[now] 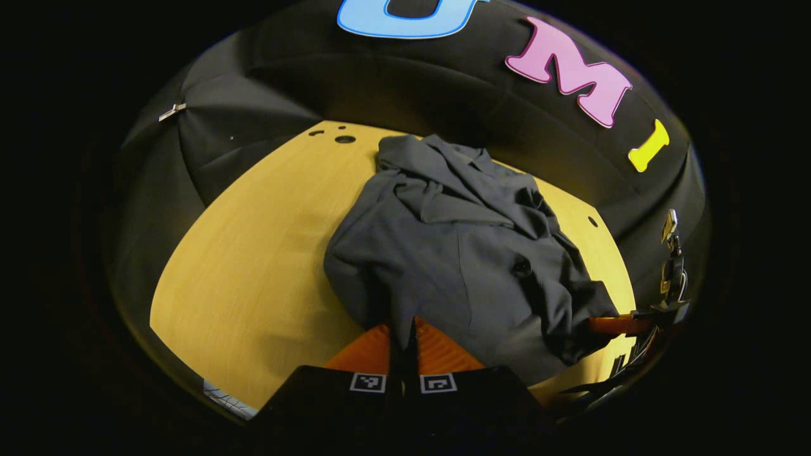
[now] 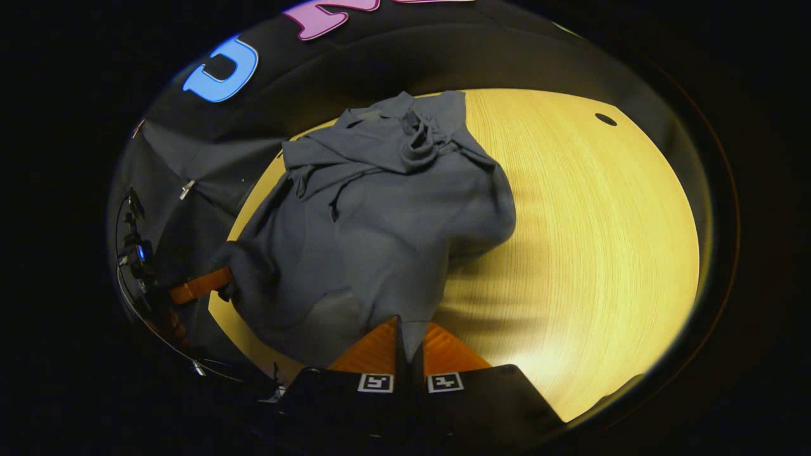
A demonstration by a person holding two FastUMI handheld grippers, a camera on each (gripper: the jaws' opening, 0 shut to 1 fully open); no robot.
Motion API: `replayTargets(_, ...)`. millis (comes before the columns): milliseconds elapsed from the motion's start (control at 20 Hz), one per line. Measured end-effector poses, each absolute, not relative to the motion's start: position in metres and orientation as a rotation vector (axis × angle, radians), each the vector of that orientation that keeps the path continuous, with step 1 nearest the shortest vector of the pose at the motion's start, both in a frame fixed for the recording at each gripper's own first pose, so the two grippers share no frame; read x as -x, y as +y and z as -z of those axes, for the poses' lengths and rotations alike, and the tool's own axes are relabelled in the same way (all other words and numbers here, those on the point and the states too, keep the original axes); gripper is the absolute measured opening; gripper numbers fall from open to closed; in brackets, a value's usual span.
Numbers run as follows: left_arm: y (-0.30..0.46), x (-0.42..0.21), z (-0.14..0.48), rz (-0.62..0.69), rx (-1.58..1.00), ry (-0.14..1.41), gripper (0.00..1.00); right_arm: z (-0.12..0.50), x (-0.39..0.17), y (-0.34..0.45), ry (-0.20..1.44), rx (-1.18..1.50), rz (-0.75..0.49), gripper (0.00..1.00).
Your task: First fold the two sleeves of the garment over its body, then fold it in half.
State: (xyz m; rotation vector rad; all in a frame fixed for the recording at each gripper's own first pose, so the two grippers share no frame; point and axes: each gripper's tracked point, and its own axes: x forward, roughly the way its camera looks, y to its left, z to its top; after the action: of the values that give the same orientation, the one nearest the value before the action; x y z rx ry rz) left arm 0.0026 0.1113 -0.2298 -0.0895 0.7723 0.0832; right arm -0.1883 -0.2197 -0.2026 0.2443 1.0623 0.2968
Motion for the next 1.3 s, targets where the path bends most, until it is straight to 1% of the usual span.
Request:
replayTargets(250,0.103,-0.035,0.204,-0.06,0.059,0.723,0.06,0.174,0.142,-0.218,0.975,-0.256,-0.311,0.05)
replayTargets(600,0.096,-0.085,0.171,-0.03,0.019,0.656,0.06,0.15,0.085,-0.218,0.9,-0.289,-0.309,0.05)
replayTargets(750,0.093,-0.114,0.15,-0.017,0.004,0.61,0.05,0.135,0.059,-0.223,0.852,-0.267,-0.306,0.05)
replayTargets(1050,0.093,-0.176,0.116,0.01,-0.051,0.528,0.05,0.091,-0.01,-0.226,0.712,-0.218,-0.316,0.05)
replayTargets(1200,0.096,-0.208,0.108,0.019,-0.115,0.486,0.05,0.078,-0.046,-0.221,0.658,-0.198,-0.319,0.05)
replayTargets(1300,0.096,-0.228,0.104,0.026,-0.111,0.461,0.05,0.074,-0.068,-0.216,0.626,-0.18,-0.314,0.05)
